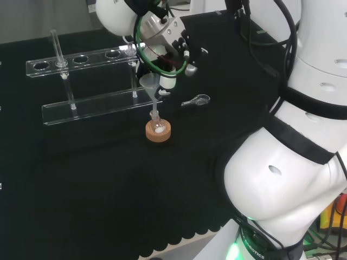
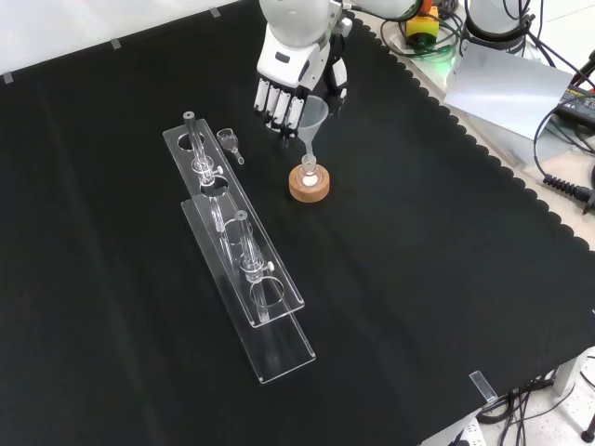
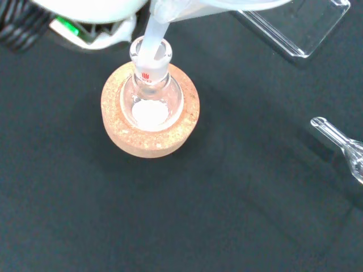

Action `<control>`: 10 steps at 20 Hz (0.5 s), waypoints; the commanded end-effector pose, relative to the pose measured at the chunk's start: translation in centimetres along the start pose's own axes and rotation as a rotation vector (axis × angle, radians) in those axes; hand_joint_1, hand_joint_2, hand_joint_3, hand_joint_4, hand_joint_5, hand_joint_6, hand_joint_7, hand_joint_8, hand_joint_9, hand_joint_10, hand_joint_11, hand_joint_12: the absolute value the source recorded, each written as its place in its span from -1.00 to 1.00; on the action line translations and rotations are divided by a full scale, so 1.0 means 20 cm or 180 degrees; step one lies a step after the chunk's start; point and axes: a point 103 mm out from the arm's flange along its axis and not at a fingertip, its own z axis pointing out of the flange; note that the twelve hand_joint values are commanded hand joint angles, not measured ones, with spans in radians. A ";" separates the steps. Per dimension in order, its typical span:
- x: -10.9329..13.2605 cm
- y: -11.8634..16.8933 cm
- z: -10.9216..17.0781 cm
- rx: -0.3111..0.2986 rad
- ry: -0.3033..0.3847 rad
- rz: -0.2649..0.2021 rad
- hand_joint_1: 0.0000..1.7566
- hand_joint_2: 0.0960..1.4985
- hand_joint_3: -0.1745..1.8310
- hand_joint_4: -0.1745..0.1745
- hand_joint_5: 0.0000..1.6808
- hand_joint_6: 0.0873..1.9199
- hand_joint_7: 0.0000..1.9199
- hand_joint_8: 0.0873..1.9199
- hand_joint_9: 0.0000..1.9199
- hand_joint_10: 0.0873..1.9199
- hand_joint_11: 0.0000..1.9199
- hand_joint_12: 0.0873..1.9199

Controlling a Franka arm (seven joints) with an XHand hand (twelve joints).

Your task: Remove the funnel from the round-bottom flask.

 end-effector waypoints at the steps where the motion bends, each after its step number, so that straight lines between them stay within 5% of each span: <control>1: 0.00 -0.05 -0.08 0.0095 -0.0073 0.0024 0.09 -0.17 -0.05 0.00 -0.30 -0.62 -0.44 -0.42 -0.01 -0.63 -0.41 0.32; 10: -0.05 -0.18 -0.22 -0.0033 -0.0150 0.0159 0.09 -0.19 -0.04 0.01 -0.34 -0.51 -0.45 -0.41 0.00 -0.63 -0.41 0.33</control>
